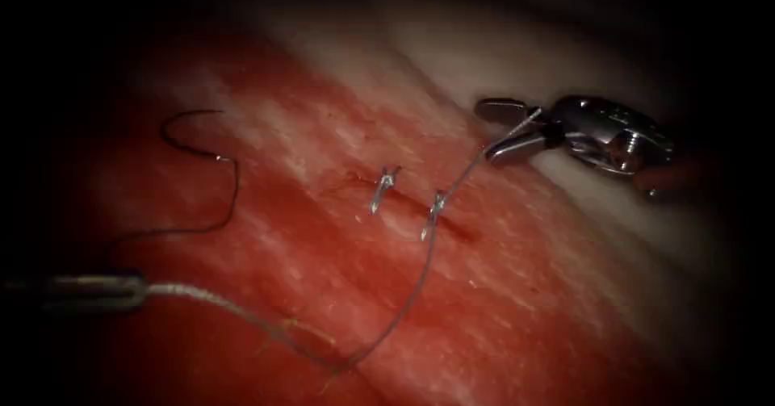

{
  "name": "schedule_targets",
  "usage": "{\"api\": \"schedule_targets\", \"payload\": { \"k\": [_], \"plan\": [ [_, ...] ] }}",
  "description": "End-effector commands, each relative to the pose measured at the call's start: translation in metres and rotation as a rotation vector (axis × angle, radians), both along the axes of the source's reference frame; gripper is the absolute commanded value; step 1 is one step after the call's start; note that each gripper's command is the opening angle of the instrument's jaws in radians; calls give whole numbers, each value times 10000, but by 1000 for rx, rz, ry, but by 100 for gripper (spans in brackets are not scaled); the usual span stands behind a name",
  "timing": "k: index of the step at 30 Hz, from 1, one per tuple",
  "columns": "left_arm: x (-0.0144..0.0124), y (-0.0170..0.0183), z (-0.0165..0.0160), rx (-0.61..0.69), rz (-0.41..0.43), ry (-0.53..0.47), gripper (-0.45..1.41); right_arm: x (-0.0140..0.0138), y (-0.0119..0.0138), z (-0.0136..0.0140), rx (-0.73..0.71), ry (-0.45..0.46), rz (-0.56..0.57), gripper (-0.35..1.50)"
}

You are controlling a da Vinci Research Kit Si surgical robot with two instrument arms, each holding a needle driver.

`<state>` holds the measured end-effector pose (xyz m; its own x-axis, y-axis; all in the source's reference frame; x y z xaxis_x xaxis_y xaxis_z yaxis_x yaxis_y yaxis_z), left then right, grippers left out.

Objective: Wound Closure

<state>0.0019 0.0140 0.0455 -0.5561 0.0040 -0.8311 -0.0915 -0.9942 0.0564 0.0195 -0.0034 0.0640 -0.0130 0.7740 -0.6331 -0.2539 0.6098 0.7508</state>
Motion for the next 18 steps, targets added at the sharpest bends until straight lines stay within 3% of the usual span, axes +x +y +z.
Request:
{"api": "schedule_targets", "payload": {
  "k": [1, 9, 14, 18],
  "plan": [
    [-8, 5, 5, -5, -6, -5, -45, -5, -3, 2, 4, -8, 6, 148],
    [-43, 72, -9, -35, -24, -14, -45, -58, 3, -25, -18, -108, 125, 147],
    [-60, 91, 4, -31, -25, -26, -45, -88, -2, -48, -71, -153, 201, 136],
    [-73, 100, 23, -33, -27, -35, -45, -92, -3, -69, -86, -168, 243, 143]
  ]
}}
